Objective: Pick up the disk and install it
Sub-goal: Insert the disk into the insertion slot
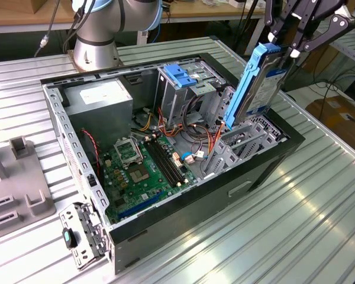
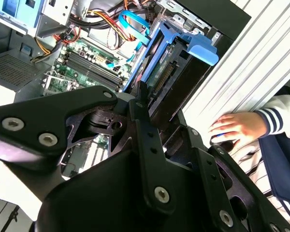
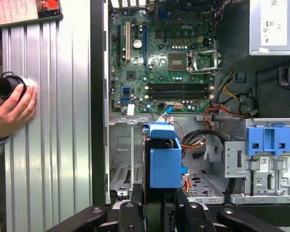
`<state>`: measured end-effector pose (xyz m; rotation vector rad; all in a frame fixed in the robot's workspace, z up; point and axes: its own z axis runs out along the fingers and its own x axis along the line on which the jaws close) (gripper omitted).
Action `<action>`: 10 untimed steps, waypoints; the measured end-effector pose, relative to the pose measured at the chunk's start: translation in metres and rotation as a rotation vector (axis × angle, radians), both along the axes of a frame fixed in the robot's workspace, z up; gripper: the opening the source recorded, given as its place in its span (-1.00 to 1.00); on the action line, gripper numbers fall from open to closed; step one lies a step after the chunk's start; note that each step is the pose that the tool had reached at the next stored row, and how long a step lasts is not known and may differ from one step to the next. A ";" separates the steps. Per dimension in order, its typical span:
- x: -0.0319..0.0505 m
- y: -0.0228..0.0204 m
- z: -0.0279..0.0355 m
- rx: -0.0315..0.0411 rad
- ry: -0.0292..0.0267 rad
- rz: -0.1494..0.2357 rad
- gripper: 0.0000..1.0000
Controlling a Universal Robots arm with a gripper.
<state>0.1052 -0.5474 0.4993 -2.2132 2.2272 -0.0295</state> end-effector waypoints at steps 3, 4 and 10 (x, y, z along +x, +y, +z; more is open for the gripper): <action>0.0000 -0.0006 -0.0008 -0.0004 0.0000 0.000 -0.30; 0.0000 -0.0006 -0.0009 -0.0003 0.0000 0.000 -0.30; 0.0005 -0.0025 -0.0015 0.0000 0.0000 0.000 -0.30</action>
